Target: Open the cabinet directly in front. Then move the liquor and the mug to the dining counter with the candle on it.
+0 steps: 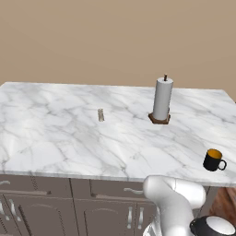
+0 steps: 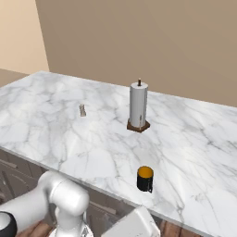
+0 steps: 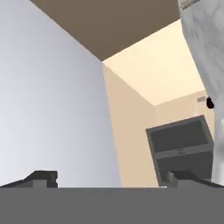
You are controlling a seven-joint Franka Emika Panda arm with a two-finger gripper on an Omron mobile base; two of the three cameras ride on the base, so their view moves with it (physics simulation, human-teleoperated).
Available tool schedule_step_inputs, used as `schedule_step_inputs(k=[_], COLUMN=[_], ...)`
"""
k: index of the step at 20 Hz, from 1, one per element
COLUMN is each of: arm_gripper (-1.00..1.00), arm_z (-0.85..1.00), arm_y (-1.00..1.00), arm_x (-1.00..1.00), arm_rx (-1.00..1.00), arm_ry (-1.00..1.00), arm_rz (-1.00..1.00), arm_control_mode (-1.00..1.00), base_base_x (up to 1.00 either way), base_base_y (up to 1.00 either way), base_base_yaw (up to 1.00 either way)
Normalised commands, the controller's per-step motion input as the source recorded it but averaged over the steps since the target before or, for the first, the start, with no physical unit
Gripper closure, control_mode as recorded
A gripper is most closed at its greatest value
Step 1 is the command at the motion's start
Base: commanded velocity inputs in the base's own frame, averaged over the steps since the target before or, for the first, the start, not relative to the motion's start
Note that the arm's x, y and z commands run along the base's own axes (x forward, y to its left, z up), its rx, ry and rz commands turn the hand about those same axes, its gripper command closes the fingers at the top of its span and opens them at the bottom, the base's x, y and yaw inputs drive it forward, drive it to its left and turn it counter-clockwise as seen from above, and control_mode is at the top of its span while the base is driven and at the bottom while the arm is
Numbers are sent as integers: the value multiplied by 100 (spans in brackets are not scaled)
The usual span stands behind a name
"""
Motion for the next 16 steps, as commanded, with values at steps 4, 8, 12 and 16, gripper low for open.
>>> schedule_step_inputs(k=[4, 8, 12, 16], arm_gripper=[-100, -100, -100, -100], arm_z=[29, 48, 59, 61], arm_y=[33, 30, 18, 18], arm_x=[0, 9, 12, 4], arm_rx=[-66, -51, -45, -48], arm_ry=[0, 0, -3, -10], arm_rz=[-8, -11, -12, -14], arm_control_mode=[-100, -100, -100, -100], base_base_x=[0, 0, 0, 0], base_base_y=[0, 0, 0, 0], base_base_yaw=[0, 0, 0, 0])
